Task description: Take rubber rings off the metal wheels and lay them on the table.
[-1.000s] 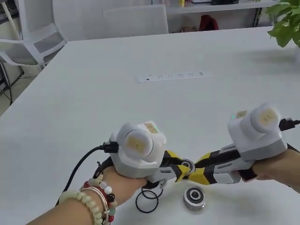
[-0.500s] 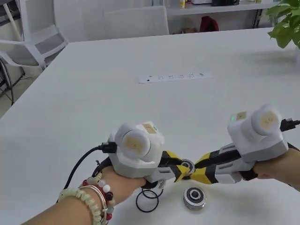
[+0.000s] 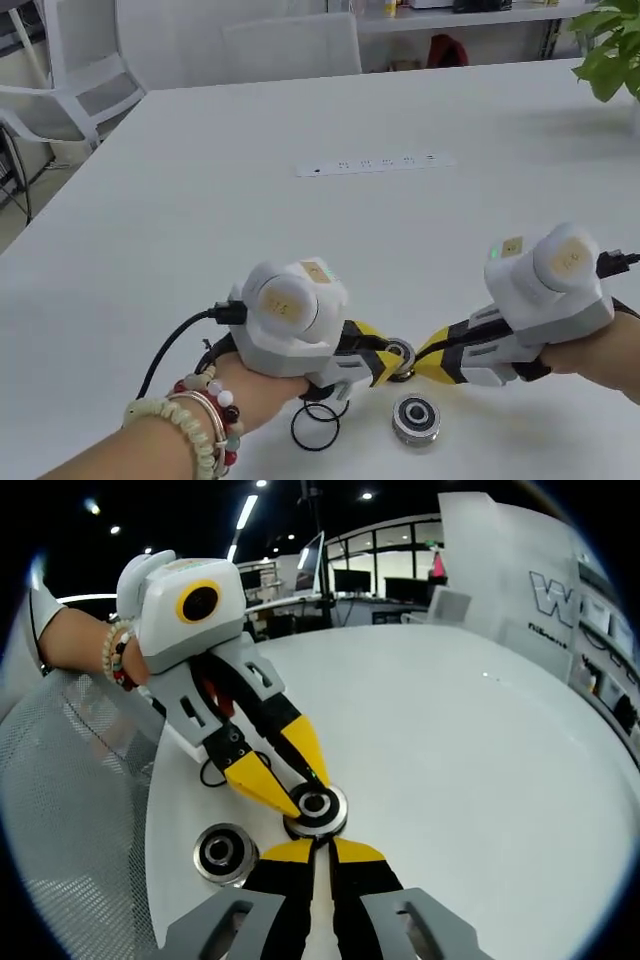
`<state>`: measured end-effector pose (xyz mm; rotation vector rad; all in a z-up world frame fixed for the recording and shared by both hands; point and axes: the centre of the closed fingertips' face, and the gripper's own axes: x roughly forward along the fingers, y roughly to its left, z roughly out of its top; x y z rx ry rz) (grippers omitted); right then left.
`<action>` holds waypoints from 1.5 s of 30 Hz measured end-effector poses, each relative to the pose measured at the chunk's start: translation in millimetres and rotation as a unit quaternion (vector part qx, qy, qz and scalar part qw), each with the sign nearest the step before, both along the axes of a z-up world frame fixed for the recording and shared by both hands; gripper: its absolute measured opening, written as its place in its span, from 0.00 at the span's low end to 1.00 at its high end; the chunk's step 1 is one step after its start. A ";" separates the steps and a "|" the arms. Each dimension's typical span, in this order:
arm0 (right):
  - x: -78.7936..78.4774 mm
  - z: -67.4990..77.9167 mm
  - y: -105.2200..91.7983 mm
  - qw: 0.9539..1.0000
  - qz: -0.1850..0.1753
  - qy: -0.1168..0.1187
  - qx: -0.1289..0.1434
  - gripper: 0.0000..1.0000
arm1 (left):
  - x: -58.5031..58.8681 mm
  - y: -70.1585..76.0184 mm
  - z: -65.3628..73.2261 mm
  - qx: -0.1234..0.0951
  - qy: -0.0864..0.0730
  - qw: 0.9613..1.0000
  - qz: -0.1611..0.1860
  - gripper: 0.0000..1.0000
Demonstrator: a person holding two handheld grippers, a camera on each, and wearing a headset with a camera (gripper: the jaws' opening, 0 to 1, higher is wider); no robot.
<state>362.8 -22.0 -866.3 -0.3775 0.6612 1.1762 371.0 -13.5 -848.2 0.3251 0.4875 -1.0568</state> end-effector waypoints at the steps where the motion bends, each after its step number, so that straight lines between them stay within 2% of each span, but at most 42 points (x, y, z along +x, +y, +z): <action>1: 0.7 -0.5 -0.4 1.000 -0.002 0.001 0.000 0.02 | 0.0 0.2 0.0 0.000 0.000 1.000 0.000 0.14; 6: 4.8 -0.6 -3.0 1.000 -0.023 0.008 0.001 0.00 | 0.0 0.7 0.1 -0.004 0.003 1.000 0.004 0.14; 10: 8.4 -0.4 -4.2 0.999 -0.036 0.005 -0.004 0.00 | 0.3 1.3 0.1 -0.005 0.003 1.000 0.006 0.13; 11: 11.1 -0.1 -4.9 0.999 -0.039 -0.006 -0.012 0.00 | 0.6 1.2 0.0 -0.005 0.000 1.000 0.006 0.13; 15: 16.1 0.1 -3.9 0.998 -0.045 -0.028 -0.029 0.00 | 1.6 2.4 0.4 0.000 -0.006 1.000 0.007 0.13; 21: 18.6 0.3 -4.4 0.997 -0.040 -0.049 -0.045 0.00 | 2.1 3.8 0.4 0.000 -0.008 1.000 0.009 0.13; 27: 20.1 0.6 -4.8 0.996 -0.038 -0.057 -0.050 0.00 | 2.7 3.9 0.5 0.002 -0.011 1.000 0.009 0.13; 30: 21.1 0.8 -4.1 0.995 -0.028 -0.076 -0.061 0.00 | 3.2 4.4 0.4 0.002 -0.013 1.000 0.009 0.13; 33: 22.0 1.0 -3.9 0.994 -0.028 -0.080 -0.065 0.00 | 3.6 4.8 0.4 0.002 -0.012 1.000 0.010 0.13; 35: 21.7 0.4 -4.3 0.996 -0.056 -0.044 -0.047 0.00 | 3.9 4.9 0.3 0.001 -0.012 1.000 0.010 0.13; 37: 24.0 1.5 -5.2 0.996 -0.091 -0.002 -0.015 0.00 | 3.8 4.9 0.3 0.001 -0.013 1.000 0.010 0.13; 40: 23.2 1.1 -7.4 0.994 -0.105 0.027 0.007 0.00 | 2.9 4.3 0.5 0.001 -0.014 1.000 0.008 0.12; 43: 21.6 1.4 -9.2 0.988 -0.132 0.074 0.038 0.00 | 2.1 3.5 0.4 0.001 -0.015 1.000 0.006 0.12; 45: 21.7 2.4 -10.4 0.986 -0.135 0.084 0.052 0.00 | 2.2 3.1 0.4 0.000 -0.015 1.000 0.004 0.12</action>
